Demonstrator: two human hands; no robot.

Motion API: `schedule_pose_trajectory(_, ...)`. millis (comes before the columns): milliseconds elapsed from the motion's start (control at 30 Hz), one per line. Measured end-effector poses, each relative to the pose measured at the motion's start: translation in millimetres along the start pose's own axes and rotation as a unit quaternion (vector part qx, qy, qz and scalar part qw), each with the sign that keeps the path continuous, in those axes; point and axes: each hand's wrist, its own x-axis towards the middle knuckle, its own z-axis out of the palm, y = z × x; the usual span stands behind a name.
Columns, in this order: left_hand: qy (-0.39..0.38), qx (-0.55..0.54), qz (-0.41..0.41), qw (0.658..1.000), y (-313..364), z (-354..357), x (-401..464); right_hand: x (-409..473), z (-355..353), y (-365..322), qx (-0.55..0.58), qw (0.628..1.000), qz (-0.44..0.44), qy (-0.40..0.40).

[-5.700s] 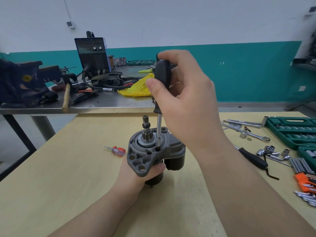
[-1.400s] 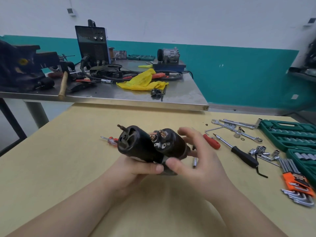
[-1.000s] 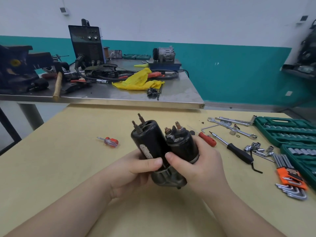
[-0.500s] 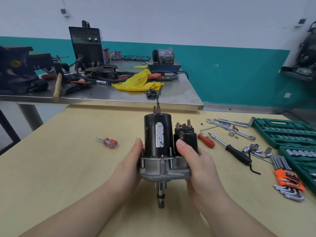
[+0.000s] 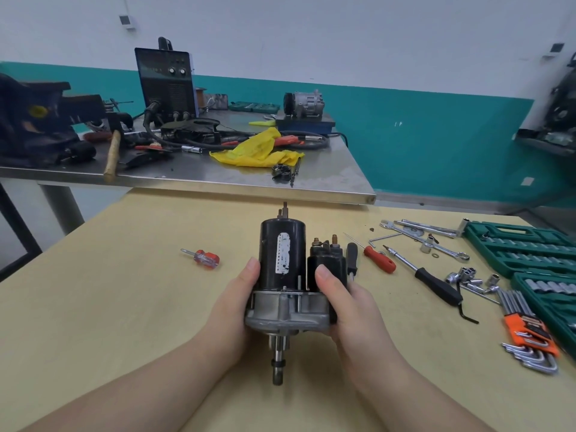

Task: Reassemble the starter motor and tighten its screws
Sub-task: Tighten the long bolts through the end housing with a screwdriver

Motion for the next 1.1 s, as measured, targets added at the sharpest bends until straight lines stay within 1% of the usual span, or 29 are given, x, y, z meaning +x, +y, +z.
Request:
schedule_pose_trajectory(100, 0.001, 0.01, 0.0, 1.0, 0, 2, -1, 0, -1, 0, 0.014, 1.0, -0.006, -0.001)
schedule_pose_trajectory(300, -0.009, 0.017, -0.007, 1.0, 1, 1, 1, 1, 1, 1, 0.014, 1.0, -0.007, 0.027)
schedule_pose_trajectory(567, -0.018, 0.067, 0.001, 0.998, -2, -2, 5, 5, 3, 0, 0.017, 0.996, 0.06, 0.061)
schedule_pose_trajectory(700, -0.017, 0.066, -0.008, 0.998, -3, -2, 7, 8, 2, 0, 0.02, 0.994, 0.089, 0.054)
schedule_pose_trajectory(933, 0.022, 0.039, -0.058, 0.997, -4, -3, 12, 15, 2, 2, 0.026, 0.991, 0.108, 0.071)
schedule_pose_trajectory(1100, 0.051, 0.056, -0.067, 0.995, 0, -1, 17, 20, -1, 2, 0.044, 0.989, 0.123, 0.067)
